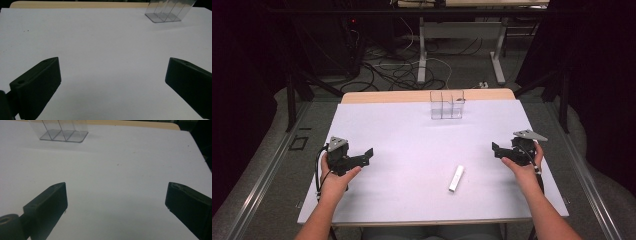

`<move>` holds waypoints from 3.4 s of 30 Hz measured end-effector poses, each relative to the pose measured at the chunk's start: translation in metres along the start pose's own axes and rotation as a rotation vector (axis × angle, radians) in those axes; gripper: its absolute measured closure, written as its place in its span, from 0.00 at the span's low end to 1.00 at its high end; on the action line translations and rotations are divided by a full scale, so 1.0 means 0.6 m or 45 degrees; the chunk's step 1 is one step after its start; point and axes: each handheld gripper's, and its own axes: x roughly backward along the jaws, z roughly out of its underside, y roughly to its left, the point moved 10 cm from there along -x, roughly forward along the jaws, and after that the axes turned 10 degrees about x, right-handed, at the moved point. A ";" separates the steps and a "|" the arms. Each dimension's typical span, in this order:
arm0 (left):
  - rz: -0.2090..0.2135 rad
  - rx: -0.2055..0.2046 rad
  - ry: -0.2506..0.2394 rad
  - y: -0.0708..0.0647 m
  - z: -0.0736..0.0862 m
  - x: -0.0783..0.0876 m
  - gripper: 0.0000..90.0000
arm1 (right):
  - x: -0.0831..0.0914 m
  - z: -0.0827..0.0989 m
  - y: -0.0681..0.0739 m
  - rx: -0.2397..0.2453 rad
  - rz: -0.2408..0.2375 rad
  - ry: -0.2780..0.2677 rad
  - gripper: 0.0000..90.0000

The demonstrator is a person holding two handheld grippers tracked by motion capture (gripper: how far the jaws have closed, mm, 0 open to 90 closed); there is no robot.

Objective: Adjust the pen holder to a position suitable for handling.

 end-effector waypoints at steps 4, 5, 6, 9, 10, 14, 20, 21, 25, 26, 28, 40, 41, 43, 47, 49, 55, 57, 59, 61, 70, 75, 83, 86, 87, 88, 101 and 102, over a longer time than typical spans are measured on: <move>0.033 0.021 -0.008 -0.009 -0.001 0.000 0.00 | 0.005 -0.006 0.005 0.014 -0.006 -0.001 0.04; 0.034 0.008 -0.009 -0.010 -0.002 0.000 0.00 | 0.007 -0.009 0.006 0.013 -0.007 -0.007 0.05; 0.034 0.008 -0.009 -0.010 -0.002 0.000 0.00 | 0.009 -0.013 0.008 0.013 -0.011 -0.009 0.05; 0.036 -0.030 -0.017 -0.015 -0.001 -0.001 0.00 | 0.011 -0.026 0.017 0.041 -0.028 -0.014 0.04; 0.046 -0.029 -0.011 -0.017 0.000 -0.001 0.00 | 0.012 -0.031 0.023 0.041 -0.049 -0.020 0.03; 0.044 -0.024 -0.019 -0.016 -0.001 -0.001 0.00 | 0.015 -0.051 0.041 0.115 -0.090 -0.017 0.00; 0.020 -0.033 -0.004 -0.010 0.003 -0.003 0.00 | 0.009 -0.084 0.063 0.228 -0.130 0.022 0.00; 0.015 -0.038 -0.005 -0.008 0.004 -0.003 0.00 | 0.008 -0.090 0.065 0.261 -0.136 0.026 0.00; 0.011 -0.039 0.009 -0.005 0.007 -0.002 0.00 | 0.009 -0.118 0.077 0.314 -0.187 0.023 0.01; 0.009 -0.040 0.010 -0.004 0.008 -0.002 0.00 | 0.009 -0.125 0.079 0.326 -0.199 0.024 0.03; 0.008 -0.045 0.012 -0.003 0.008 -0.002 0.00 | 0.010 -0.139 0.084 0.348 -0.215 0.022 0.04; 0.002 -0.052 0.010 0.000 0.011 -0.003 0.00 | -0.019 -0.212 0.091 0.597 -0.204 0.067 0.18; 0.002 -0.052 0.010 0.000 0.011 -0.003 0.00 | -0.023 -0.217 0.090 0.615 -0.206 0.073 0.19; 0.003 -0.050 0.008 0.001 0.011 -0.003 0.00 | -0.031 -0.225 0.091 0.635 -0.215 0.086 0.22; 0.000 -0.052 0.009 0.004 0.010 -0.002 0.00 | -0.047 -0.240 0.096 0.683 -0.254 0.107 0.32; 0.002 -0.052 0.001 0.005 0.009 -0.002 0.00 | -0.053 -0.248 0.098 0.711 -0.260 0.107 0.35; 0.000 -0.044 0.012 0.009 0.009 -0.002 0.00 | -0.072 -0.271 0.102 0.849 -0.236 0.134 0.42; 0.001 -0.040 0.011 0.010 0.009 -0.002 0.00 | -0.081 -0.278 0.101 0.883 -0.216 0.133 0.43; 0.002 -0.038 0.010 0.010 0.009 -0.002 0.00 | -0.088 -0.284 0.102 0.934 -0.217 0.143 0.44; 0.002 -0.037 0.014 0.011 0.009 -0.002 0.00 | -0.096 -0.286 0.105 0.983 -0.228 0.162 0.45; 0.002 -0.030 0.016 0.013 0.010 -0.002 0.00 | -0.133 -0.286 0.127 1.207 -0.259 0.228 0.45; 0.002 -0.025 0.017 0.014 0.010 -0.003 0.00 | -0.152 -0.288 0.141 1.250 -0.255 0.231 0.44; 0.013 -0.029 0.022 0.013 0.011 -0.004 0.00 | -0.182 -0.279 0.163 1.273 -0.327 0.209 0.50; 0.014 -0.028 0.024 0.013 0.012 -0.005 0.00 | -0.191 -0.274 0.169 1.270 -0.363 0.215 0.50; 0.016 -0.028 0.022 0.013 0.011 -0.005 0.00 | -0.194 -0.271 0.173 1.246 -0.369 0.211 0.50; 0.016 -0.028 0.022 0.013 0.011 -0.005 0.00 | -0.198 -0.270 0.175 1.250 -0.383 0.204 0.50; 0.001 -0.023 0.023 0.016 0.013 -0.005 0.00 | -0.236 -0.254 0.188 1.255 -0.456 0.223 0.53; 0.000 -0.023 0.023 0.016 0.013 -0.004 0.00 | -0.238 -0.252 0.189 1.260 -0.467 0.226 0.53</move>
